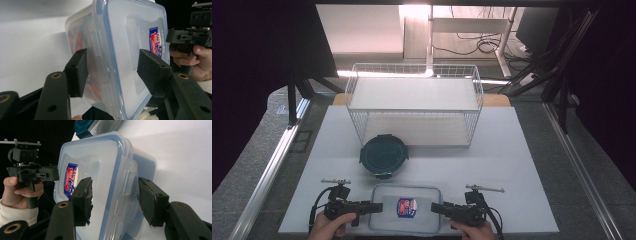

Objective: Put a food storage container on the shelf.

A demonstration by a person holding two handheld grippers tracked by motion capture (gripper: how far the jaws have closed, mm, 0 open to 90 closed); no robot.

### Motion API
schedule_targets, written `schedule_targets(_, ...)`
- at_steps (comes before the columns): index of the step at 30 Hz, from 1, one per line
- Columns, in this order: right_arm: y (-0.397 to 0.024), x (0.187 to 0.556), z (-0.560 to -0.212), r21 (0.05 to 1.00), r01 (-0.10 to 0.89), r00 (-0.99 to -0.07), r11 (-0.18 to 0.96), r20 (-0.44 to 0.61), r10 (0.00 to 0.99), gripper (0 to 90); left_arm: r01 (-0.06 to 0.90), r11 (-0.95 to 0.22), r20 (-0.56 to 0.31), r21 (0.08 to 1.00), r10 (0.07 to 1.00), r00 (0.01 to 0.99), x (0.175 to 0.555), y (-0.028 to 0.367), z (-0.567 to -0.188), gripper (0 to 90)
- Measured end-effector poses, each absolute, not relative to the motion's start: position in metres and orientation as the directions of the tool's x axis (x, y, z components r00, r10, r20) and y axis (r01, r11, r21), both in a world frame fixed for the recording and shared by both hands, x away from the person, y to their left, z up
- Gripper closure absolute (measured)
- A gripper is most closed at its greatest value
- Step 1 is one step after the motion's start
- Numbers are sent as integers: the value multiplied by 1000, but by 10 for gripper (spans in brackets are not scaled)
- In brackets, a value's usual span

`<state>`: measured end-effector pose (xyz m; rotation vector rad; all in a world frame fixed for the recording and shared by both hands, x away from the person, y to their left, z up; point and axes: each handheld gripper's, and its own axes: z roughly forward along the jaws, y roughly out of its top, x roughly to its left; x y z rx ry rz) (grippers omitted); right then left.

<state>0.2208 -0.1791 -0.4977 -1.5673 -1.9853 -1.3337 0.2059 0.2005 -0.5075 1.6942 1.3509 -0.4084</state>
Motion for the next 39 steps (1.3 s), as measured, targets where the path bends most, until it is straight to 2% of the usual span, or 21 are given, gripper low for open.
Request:
schedule_targets(25,-187,223,-468,641,765,-526,58,570,632,459,846,-4,-677,533,598,429,213,190,-477,471)
schedule_targets(39,-188,246,-443,694,716,-576,69,531,622,456,815,6,-654,579,601,460,231,191,-450,479)
